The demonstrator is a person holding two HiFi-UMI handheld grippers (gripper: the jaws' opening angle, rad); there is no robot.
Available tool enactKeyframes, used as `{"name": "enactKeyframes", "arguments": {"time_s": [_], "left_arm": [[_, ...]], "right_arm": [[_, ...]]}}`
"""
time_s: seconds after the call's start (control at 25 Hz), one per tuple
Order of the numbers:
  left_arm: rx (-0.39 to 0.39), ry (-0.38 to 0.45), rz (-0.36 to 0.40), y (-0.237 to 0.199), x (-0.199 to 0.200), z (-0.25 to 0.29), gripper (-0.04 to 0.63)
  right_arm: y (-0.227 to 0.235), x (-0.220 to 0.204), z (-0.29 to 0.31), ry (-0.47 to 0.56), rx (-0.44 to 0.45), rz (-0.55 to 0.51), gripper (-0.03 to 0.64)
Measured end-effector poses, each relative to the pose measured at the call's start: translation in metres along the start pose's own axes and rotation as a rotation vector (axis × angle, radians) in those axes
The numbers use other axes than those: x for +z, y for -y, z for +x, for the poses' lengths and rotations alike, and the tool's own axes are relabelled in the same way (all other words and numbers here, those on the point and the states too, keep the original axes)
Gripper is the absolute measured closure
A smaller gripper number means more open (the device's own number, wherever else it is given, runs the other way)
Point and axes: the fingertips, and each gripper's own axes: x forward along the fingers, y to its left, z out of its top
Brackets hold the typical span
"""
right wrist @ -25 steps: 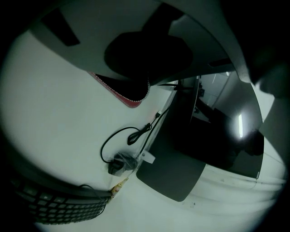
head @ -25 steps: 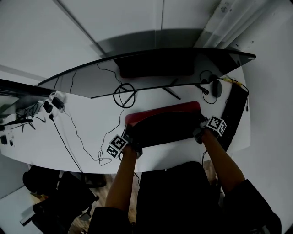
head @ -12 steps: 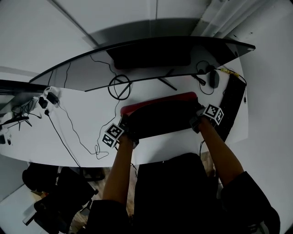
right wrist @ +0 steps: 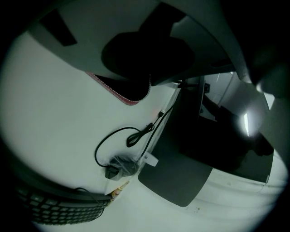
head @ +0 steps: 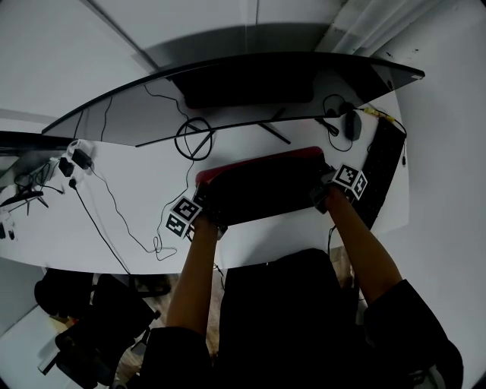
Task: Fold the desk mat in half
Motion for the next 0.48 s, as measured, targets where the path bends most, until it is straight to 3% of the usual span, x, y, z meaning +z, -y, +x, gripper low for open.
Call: {"name": "enactKeyframes", "arguments": {"time_s": [0.16, 0.32, 0.4, 0.48], "left_arm": [[-0.041, 0.008, 0.002, 0.006, 0.000, -0.001, 0.505], [-0.086, 0.029, -0.015, 0.012, 0.005, -0.005, 0.457], [-0.091, 0.060, -0.011, 0.013, 0.012, -0.007, 0.375], [-0.089, 0.067, 0.009, 0.012, 0.018, -0.008, 0.370]], "right_arm": [[-0.004, 0.000, 0.000, 0.009, 0.029, -0.005, 0.548], [-0.011, 0.001, 0.000, 0.015, 0.061, -0.008, 0.485], [-0.013, 0.002, 0.000, 0.015, 0.073, -0.005, 0.467], [-0.018, 0.003, -0.001, 0.014, 0.109, -0.007, 0.460]]}}
